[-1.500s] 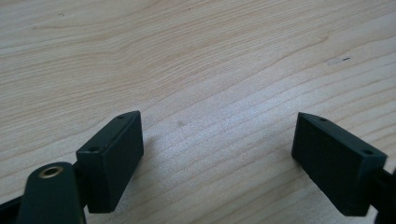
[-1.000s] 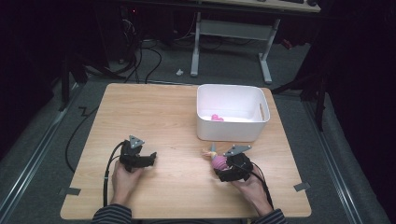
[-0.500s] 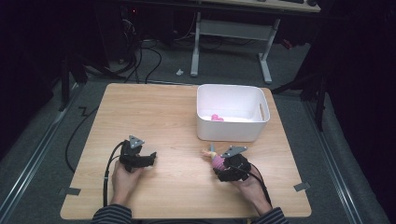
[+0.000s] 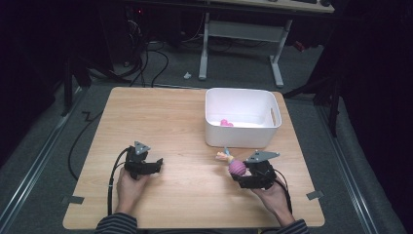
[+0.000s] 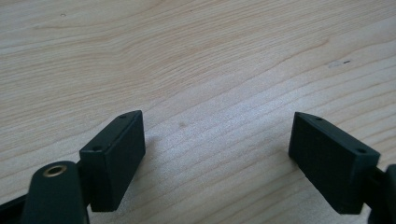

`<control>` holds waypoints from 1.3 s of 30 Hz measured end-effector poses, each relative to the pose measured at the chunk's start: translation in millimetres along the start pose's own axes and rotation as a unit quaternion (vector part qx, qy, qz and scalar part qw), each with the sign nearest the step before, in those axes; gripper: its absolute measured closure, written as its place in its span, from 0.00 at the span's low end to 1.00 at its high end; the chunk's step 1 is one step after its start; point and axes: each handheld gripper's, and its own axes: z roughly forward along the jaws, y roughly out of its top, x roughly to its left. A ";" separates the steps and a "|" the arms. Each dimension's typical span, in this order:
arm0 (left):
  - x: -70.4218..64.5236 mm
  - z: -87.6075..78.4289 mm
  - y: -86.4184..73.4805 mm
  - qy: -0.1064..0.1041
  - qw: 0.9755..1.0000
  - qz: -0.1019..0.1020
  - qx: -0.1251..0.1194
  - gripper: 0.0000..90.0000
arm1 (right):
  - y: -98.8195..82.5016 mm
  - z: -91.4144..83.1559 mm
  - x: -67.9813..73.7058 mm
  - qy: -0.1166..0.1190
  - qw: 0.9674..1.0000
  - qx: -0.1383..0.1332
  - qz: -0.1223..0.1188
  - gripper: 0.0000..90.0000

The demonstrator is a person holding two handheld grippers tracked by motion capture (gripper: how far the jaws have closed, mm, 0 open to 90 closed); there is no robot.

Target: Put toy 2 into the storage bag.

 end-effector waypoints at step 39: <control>-0.4 0.1 0.1 0.005 1.000 0.000 0.000 0.22 | 44.9 -95.7 -46.8 -0.056 0.996 -0.067 -0.010 0.38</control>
